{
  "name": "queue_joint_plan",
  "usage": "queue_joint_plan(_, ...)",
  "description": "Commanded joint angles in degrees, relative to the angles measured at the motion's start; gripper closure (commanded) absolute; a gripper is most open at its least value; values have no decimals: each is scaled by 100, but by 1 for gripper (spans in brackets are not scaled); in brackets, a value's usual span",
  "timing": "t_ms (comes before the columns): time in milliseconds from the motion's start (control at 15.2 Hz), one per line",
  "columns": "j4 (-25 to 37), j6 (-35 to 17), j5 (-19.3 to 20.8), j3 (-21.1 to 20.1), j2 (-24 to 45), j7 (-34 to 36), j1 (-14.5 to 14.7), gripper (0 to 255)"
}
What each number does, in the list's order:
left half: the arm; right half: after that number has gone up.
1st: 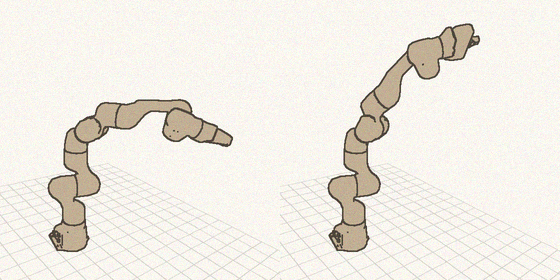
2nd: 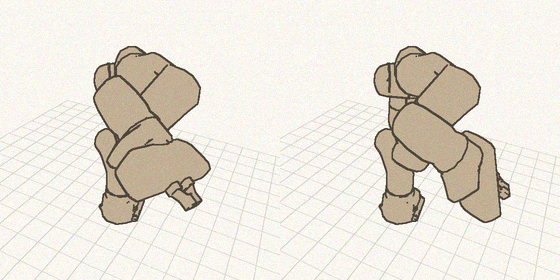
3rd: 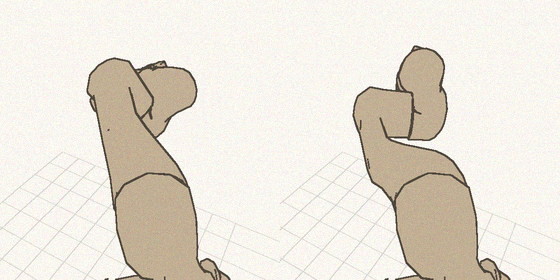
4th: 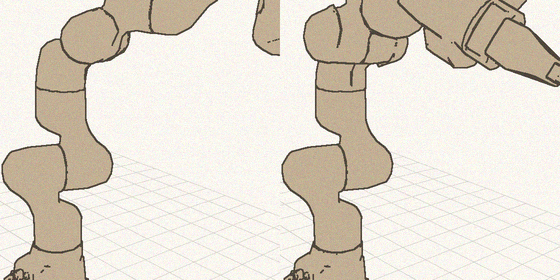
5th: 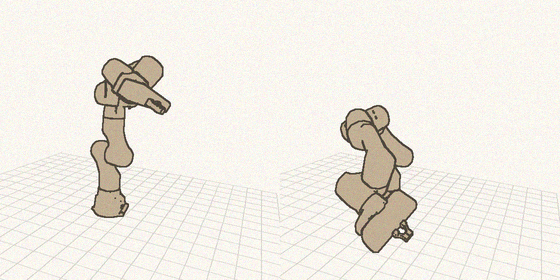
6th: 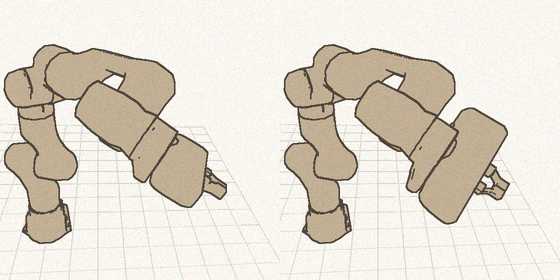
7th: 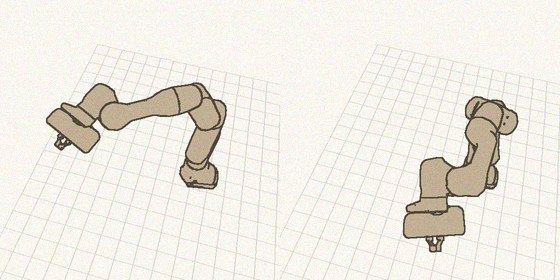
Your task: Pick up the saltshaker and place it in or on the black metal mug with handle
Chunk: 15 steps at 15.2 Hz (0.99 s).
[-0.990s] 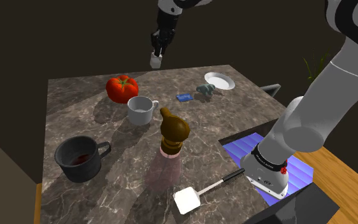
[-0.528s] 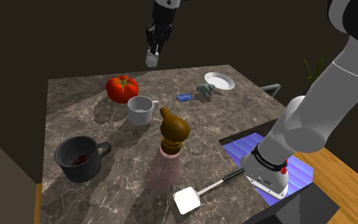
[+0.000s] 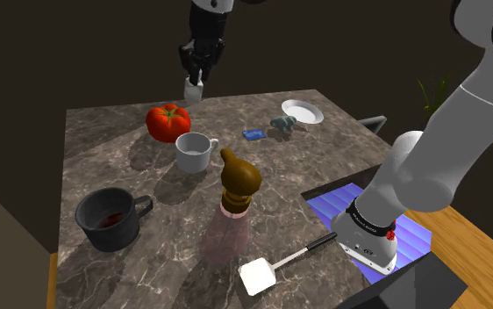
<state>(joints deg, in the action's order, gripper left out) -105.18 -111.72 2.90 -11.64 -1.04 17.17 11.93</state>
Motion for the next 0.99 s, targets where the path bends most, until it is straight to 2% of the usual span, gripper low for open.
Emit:
queue_joint_plan(0,104,64,56,-157,59,328,149,255)
queue_joint_plan(462,615,327,279,-631,391,1327,636,255)
queue_joint_plan(924,1510,724,645,-1041,1035,2326,1222,255)
